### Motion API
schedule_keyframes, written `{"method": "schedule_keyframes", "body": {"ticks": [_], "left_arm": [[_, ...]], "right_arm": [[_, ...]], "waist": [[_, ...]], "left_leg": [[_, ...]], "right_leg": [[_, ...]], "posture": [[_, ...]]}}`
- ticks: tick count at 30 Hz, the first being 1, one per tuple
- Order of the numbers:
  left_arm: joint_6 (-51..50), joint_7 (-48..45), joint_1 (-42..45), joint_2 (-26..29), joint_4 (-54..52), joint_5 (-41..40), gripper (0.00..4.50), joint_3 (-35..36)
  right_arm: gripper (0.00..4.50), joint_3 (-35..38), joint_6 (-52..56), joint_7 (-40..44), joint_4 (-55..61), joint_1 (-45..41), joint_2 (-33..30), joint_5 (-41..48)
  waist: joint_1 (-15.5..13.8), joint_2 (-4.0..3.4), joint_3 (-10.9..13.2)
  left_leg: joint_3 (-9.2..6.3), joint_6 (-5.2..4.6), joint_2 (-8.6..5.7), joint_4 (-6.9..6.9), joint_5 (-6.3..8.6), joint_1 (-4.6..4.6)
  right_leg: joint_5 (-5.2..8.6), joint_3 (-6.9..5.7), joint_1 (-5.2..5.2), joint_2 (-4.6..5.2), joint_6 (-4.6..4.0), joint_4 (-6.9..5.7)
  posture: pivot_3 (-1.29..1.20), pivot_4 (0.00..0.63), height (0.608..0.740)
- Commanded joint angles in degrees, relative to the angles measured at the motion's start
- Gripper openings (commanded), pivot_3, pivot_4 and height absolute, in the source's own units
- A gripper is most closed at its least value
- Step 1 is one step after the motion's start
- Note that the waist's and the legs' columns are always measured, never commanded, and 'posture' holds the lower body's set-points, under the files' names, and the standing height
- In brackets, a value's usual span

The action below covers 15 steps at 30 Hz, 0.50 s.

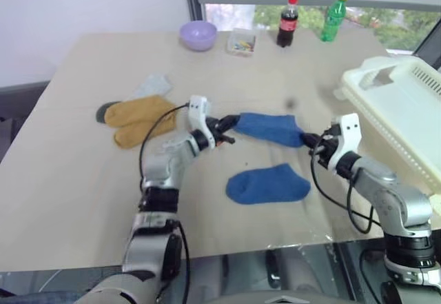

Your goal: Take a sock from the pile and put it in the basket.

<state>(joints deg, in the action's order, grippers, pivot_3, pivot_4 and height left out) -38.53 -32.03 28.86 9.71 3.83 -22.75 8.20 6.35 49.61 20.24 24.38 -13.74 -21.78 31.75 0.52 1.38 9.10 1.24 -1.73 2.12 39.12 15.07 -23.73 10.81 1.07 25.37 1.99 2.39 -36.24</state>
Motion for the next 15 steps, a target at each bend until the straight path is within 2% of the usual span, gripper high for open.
{"method": "schedule_keyframes", "body": {"ticks": [1,4,8,15], "left_arm": [[-7.04,6.32,-3.33,-1.18,-13.1,-3.99,0.04,1.82],[-15.83,10.22,-13.66,-1.65,-29.51,-9.64,0.04,2.12],[-22.16,11.41,-23.65,0.36,-41.72,-15.07,0.04,1.05],[-21.66,19.15,-33.33,-2.82,-49.87,-16.0,0.04,-0.22]], "right_arm": [[0.0,1.02,2.84,1.16,7.01,1.92,-1.47,3.74],[0.0,1.24,6.98,1.53,13.57,5.57,-2.95,8.3],[0.0,1.15,11.03,0.56,18.32,8.02,-3.64,13.18],[0.0,0.45,15.17,-1.64,20.98,9.4,-4.5,17.66]], "waist": [[-0.1,0.0,0.0],[0.3,-0.01,-0.01],[0.29,0.0,0.0],[0.28,0.03,0.02]], "left_leg": [[0.0,0.0,0.0,0.01,0.0,0.0],[0.01,0.0,0.05,0.07,0.0,0.07],[0.03,0.01,0.01,0.1,0.0,0.08],[0.04,0.04,0.01,0.14,-0.01,1.05]], "right_leg": [[0.0,-0.01,-0.01,0.0,0.0,-0.01],[0.01,0.05,-0.07,0.04,0.01,-0.02],[0.05,0.06,0.0,0.01,0.01,-0.11],[0.31,0.18,-0.67,-0.02,-0.02,-0.32]], "posture": [[0.0,0.15,0.74],[0.0,0.15,0.74],[0.0,0.15,0.74],[0.0,0.15,0.74]]}}
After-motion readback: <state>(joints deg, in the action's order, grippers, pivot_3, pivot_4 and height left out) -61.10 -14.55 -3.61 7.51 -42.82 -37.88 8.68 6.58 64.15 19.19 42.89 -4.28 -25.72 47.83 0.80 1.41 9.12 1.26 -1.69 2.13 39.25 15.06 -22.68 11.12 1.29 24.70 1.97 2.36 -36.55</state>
